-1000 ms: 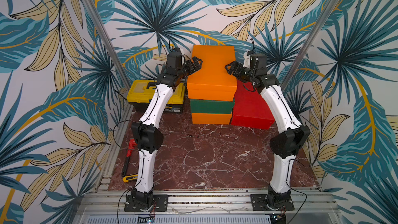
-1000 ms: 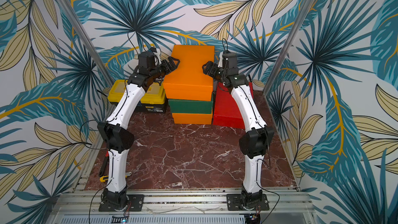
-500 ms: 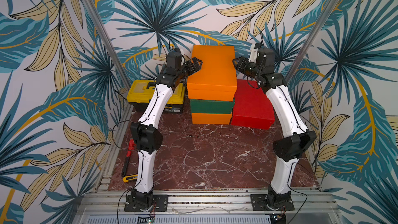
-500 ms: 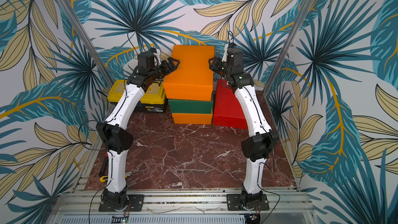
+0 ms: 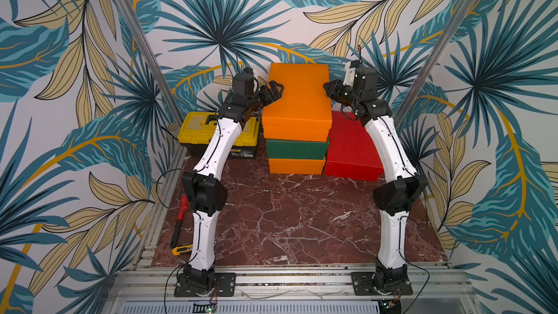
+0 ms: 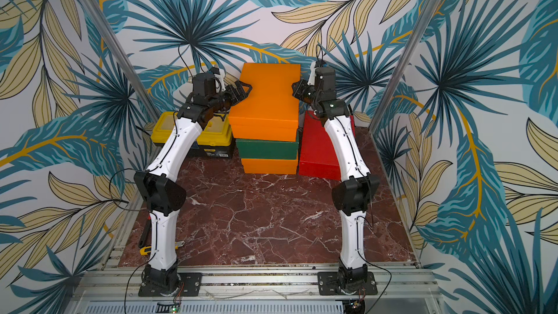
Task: Stack the shoeboxes
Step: Place the shoebox at the shoebox, then adjust the shoebox.
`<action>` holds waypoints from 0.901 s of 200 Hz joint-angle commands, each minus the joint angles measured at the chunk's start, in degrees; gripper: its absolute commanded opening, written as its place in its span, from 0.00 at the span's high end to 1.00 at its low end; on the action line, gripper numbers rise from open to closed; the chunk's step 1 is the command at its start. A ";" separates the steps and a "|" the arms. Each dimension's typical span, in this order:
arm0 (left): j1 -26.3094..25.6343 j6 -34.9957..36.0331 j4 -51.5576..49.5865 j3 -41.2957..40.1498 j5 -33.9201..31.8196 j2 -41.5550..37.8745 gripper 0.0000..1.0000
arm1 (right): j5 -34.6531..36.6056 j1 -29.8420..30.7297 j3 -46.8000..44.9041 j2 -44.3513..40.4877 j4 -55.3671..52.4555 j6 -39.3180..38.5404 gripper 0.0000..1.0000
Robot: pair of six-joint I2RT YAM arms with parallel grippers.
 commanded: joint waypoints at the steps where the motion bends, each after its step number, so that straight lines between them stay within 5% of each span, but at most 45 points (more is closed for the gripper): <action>1: -0.03 0.24 -1.58 -1.30 2.16 -1.68 0.00 | -2.50 -0.54 0.47 0.83 -1.57 2.26 0.86; 64: -0.05 -0.14 -1.59 -2.79 2.25 -1.66 0.00 | -4.30 -1.07 -6.79 0.07 -2.27 5.04 0.96; 180: -0.44 -0.08 -1.59 -4.81 1.52 -7.64 0.00 | -1.62 -1.07 -14.25 -9.64 -2.39 3.28 0.96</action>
